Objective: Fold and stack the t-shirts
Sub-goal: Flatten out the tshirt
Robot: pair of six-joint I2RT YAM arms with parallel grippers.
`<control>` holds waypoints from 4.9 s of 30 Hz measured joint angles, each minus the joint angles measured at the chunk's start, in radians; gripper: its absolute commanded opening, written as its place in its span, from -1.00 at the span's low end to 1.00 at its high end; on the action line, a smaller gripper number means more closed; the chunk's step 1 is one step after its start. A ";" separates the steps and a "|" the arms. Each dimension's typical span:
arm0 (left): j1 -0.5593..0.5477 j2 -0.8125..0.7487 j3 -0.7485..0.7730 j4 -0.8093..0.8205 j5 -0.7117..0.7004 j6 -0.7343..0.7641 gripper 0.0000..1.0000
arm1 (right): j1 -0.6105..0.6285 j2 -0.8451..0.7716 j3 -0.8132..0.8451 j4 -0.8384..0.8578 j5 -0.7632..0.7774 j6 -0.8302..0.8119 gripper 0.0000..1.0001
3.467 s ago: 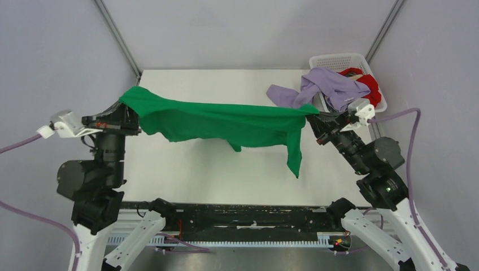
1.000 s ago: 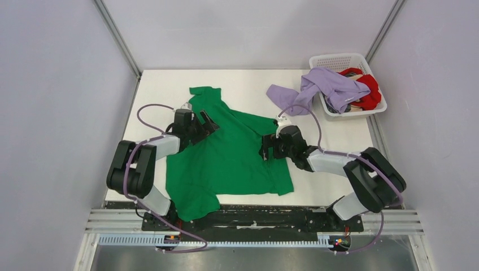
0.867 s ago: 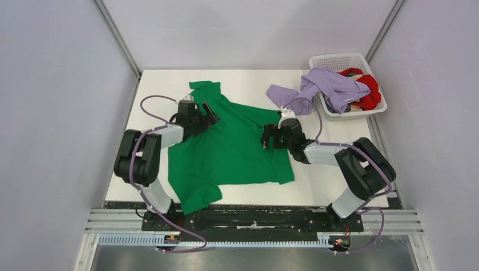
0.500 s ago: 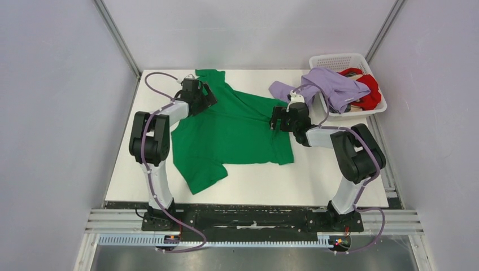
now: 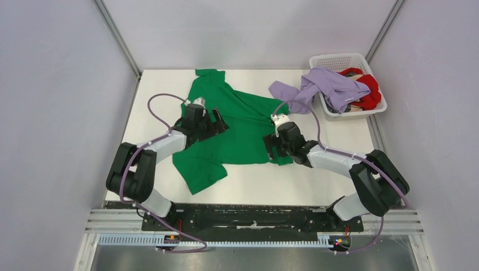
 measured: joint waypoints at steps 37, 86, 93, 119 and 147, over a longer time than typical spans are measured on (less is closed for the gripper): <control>0.127 -0.201 -0.192 -0.084 -0.117 -0.074 0.99 | -0.523 -0.416 -0.283 -0.145 0.171 0.171 0.96; -0.319 -0.567 -0.238 -0.852 -0.262 -0.260 0.99 | -0.523 -0.613 -0.388 0.030 -0.066 0.106 0.96; -0.354 -0.567 -0.278 -0.877 -0.242 -0.293 0.85 | -0.523 -0.626 -0.393 0.031 -0.052 0.106 0.96; -0.437 -0.403 -0.310 -0.779 -0.228 -0.370 -0.96 | -0.523 -0.619 -0.394 0.032 -0.031 0.106 0.96; -0.436 -0.446 -0.177 -0.776 -0.569 -0.357 -0.96 | -0.523 -0.696 -0.444 -0.069 -0.073 0.109 0.96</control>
